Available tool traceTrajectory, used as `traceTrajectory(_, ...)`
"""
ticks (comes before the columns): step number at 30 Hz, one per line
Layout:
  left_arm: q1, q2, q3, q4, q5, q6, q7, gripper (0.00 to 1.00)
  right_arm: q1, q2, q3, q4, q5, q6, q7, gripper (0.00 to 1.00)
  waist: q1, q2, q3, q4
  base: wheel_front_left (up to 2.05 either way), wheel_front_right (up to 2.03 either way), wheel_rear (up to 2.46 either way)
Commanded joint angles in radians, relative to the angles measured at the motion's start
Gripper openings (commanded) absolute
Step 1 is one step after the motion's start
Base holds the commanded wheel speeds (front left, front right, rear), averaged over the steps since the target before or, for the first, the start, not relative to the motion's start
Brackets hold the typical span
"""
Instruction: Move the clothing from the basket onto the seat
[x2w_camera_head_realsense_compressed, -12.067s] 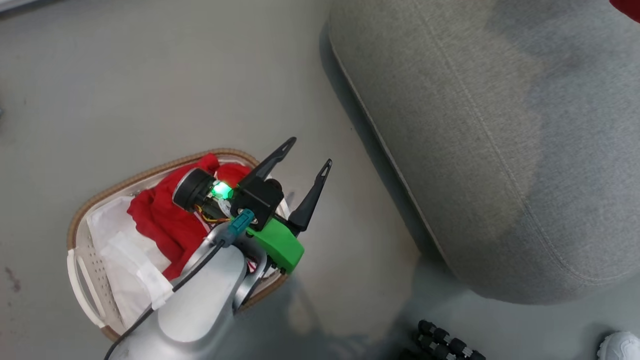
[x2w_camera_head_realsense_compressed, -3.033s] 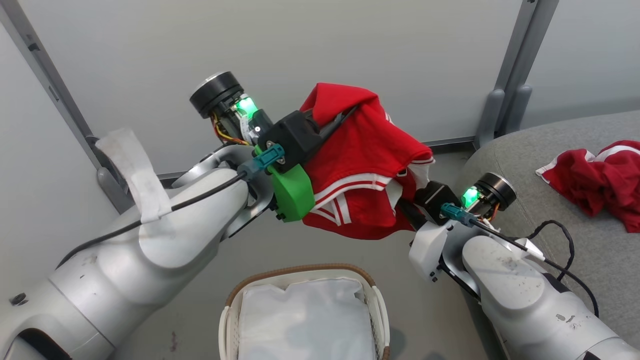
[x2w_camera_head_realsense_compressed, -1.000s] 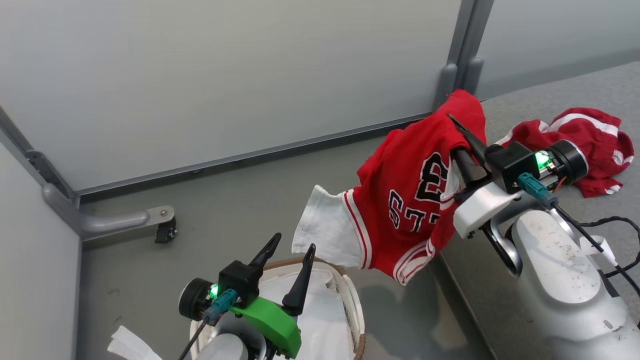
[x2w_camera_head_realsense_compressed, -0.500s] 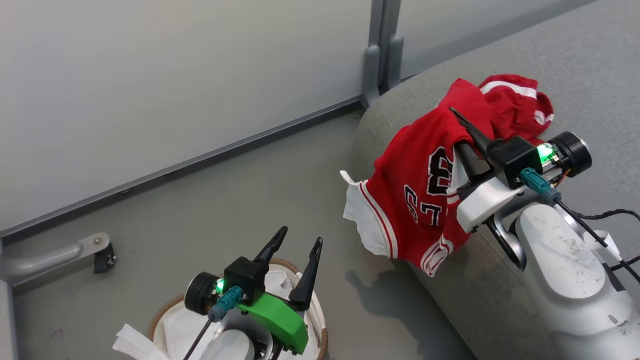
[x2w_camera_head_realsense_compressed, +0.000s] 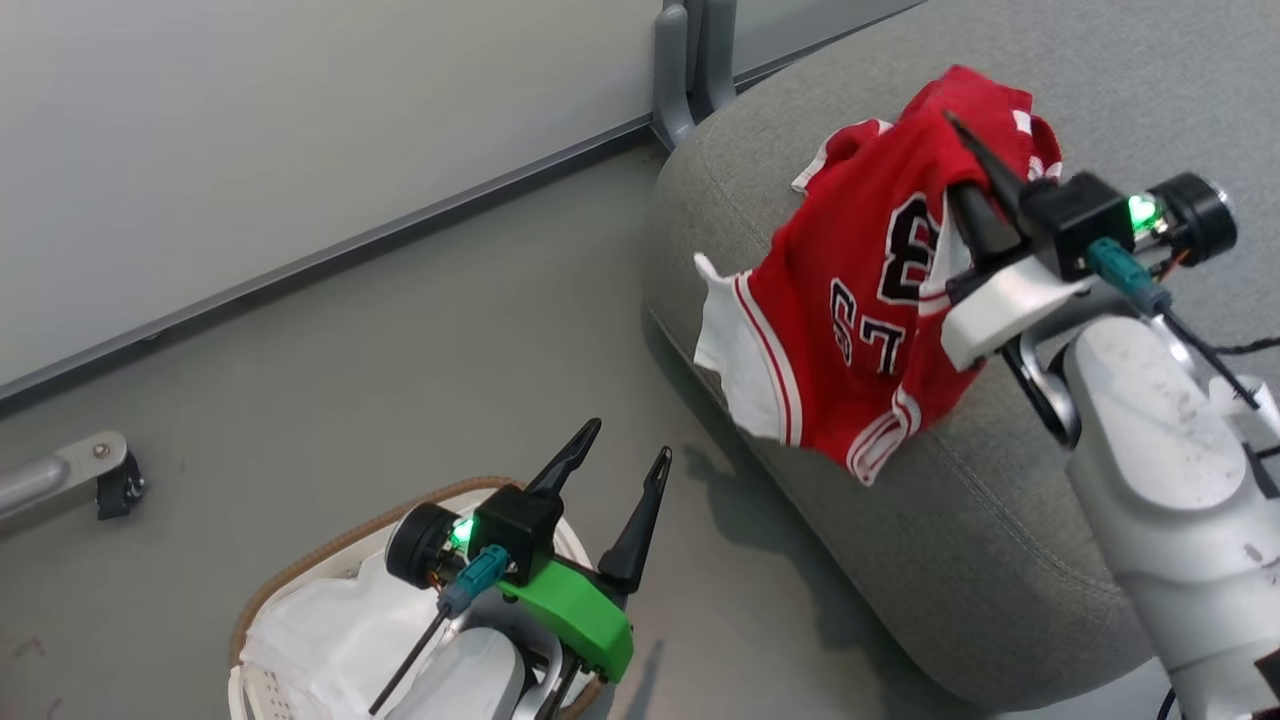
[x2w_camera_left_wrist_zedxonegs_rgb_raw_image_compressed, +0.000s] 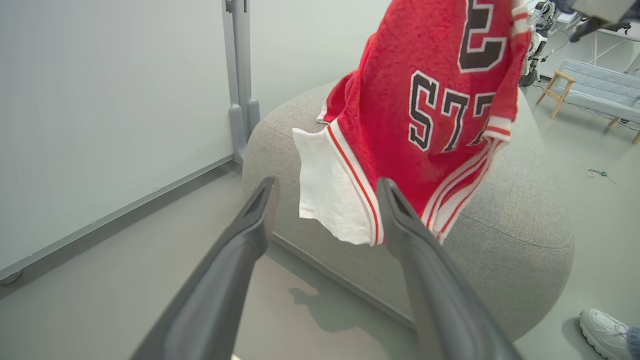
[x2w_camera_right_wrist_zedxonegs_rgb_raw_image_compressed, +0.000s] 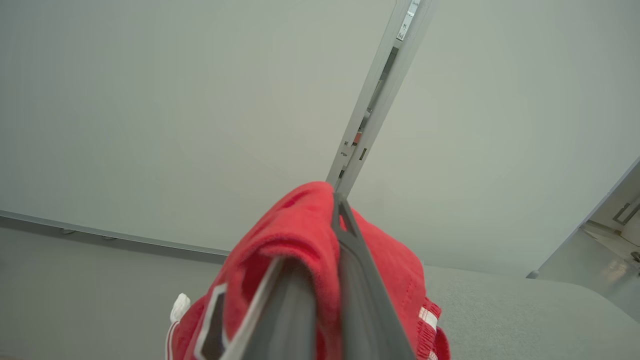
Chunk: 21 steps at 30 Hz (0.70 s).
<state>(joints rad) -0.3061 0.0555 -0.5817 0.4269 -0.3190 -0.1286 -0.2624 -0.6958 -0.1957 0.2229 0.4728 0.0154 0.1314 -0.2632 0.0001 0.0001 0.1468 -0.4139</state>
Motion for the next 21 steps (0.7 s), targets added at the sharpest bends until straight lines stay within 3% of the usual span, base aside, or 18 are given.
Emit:
traceTrajectory(1, -0.022, 0.015, -0.003, -0.002, 0.001, -0.003, -0.004, 1.0, -0.05, -0.011, -0.005, 0.01, -0.008, -0.001, -0.002, 0.0, -0.0001, -0.0001, 0.034, 0.021, 0.0, 0.0, 0.0)
traceTrajectory(10, -0.068, 0.048, -0.021, -0.018, 0.007, -0.003, -0.004, 1.0, -0.367, -0.133, -0.055, 0.161, -0.02, -0.001, -0.002, 0.0, -0.0001, -0.0001, 0.137, 0.096, 0.0, 0.0, 0.0)
traceTrajectory(15, -0.103, 0.065, -0.015, -0.035, 0.022, -0.003, -0.004, 1.0, -0.508, -0.217, -0.182, 0.223, -0.057, -0.001, -0.002, 0.0, -0.0001, -0.0001, 0.207, 0.125, 0.0, 0.0, 0.0)
traceTrajectory(21, -0.136, 0.084, -0.008, -0.065, 0.047, -0.003, -0.004, 1.0, -0.523, -0.278, -0.318, 0.252, -0.103, -0.001, -0.002, 0.0, -0.0001, -0.0001, 0.292, 0.13, 0.0, 0.0, 0.0)
